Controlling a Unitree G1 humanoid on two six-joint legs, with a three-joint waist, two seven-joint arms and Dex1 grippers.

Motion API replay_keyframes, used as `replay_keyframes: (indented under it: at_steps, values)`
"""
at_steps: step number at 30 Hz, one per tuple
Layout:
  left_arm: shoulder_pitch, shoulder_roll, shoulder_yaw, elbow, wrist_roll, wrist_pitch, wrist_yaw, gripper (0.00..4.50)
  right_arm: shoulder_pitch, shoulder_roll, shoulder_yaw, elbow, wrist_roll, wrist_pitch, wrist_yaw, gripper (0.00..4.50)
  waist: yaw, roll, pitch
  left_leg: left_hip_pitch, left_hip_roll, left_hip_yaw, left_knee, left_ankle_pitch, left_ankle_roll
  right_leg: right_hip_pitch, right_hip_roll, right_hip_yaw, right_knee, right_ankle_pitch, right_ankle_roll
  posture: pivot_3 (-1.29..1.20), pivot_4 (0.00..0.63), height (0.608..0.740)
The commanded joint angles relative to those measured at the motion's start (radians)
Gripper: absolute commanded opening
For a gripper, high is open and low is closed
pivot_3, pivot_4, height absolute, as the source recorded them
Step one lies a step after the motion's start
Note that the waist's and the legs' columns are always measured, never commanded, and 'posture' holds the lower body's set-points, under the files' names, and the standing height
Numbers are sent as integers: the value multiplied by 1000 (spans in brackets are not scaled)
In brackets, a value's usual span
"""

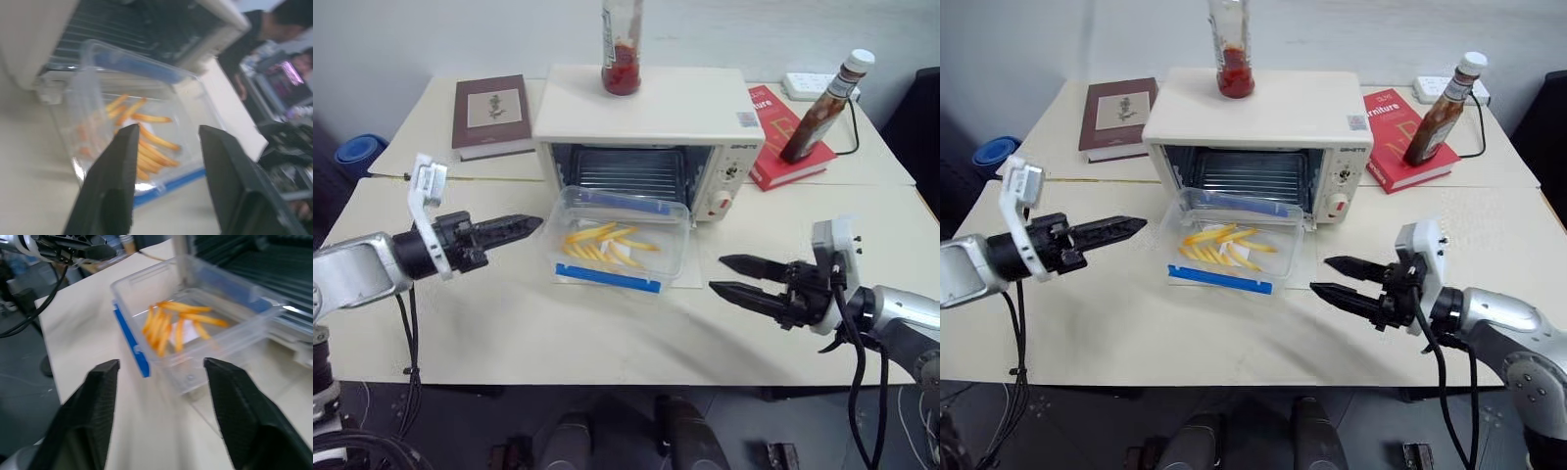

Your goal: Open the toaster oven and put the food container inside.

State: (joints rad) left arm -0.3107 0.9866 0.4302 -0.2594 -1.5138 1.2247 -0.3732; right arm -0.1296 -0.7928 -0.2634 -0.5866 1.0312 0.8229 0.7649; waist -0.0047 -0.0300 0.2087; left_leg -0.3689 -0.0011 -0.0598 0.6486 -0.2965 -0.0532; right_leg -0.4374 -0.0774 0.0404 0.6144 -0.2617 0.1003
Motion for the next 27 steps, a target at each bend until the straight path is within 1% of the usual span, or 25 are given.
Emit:
replay_keyframes:
  at_steps: [1,2,3,4,5,9,12,14,16,19,22,27]
  values:
    - [90,104,-53,-183,214,-123,-350,708,-19,-3,57,-37,23,23,6,1471,3,0,0,-1,0,0,0,-1,1,0,0,0,-2,0,0,0,150,740]
    - [115,133,-106,-206,308,-187,-417,425,-24,2,80,-39,17,27,3,1135,4,0,0,-1,0,0,0,-1,1,1,0,0,-4,0,0,0,150,740]
    - [123,147,-162,-210,389,-239,-453,30,-29,7,104,-42,10,28,3,744,4,1,0,-1,0,0,0,-1,2,2,0,0,-6,0,0,0,150,740]
    - [123,156,-224,-208,475,-294,-483,0,-35,15,130,-44,1,25,5,451,4,2,0,0,0,0,0,-1,2,5,0,0,-10,0,0,0,150,740]
    - [119,157,-274,-206,549,-348,-506,0,-44,22,153,-43,-10,22,4,32,3,2,0,1,0,0,-1,-1,3,7,0,0,-13,0,0,0,150,740]
    - [67,100,-394,-187,730,-442,-475,0,-76,43,244,-15,-85,11,-7,9,1,2,0,-1,0,1,0,-1,6,7,0,0,-17,2,1,0,150,740]
    - [37,41,-444,-170,818,-467,-436,0,-112,72,299,26,-166,-22,-13,9,0,2,0,-1,1,1,-1,-2,7,7,0,0,-17,4,4,0,150,740]
    - [-5,-23,-459,-141,851,-463,-389,0,-148,101,322,81,-229,-57,-24,9,0,2,0,-1,1,1,0,-3,8,7,0,0,-15,7,10,0,150,740]
    - [-69,-108,-465,-92,882,-445,-317,0,-194,134,342,190,-317,-120,-30,9,1,2,0,-1,1,1,1,-3,8,7,0,0,-14,14,22,0,150,740]
    - [-155,-217,-463,-33,921,-418,-228,0,-270,191,357,325,-431,-196,-70,9,1,2,0,-1,0,0,3,-2,10,8,0,0,-16,17,23,0,150,740]
    - [-240,-333,-456,24,953,-400,-132,0,-380,262,369,452,-533,-262,-123,9,0,2,0,-1,0,0,2,-2,10,8,0,0,-15,17,24,0,150,740]
    - [-343,-476,-458,139,1044,-417,-7,0,-528,365,339,642,-630,-342,-198,9,-5,2,0,-1,0,1,1,-1,8,5,0,1,-12,18,24,0,150,740]
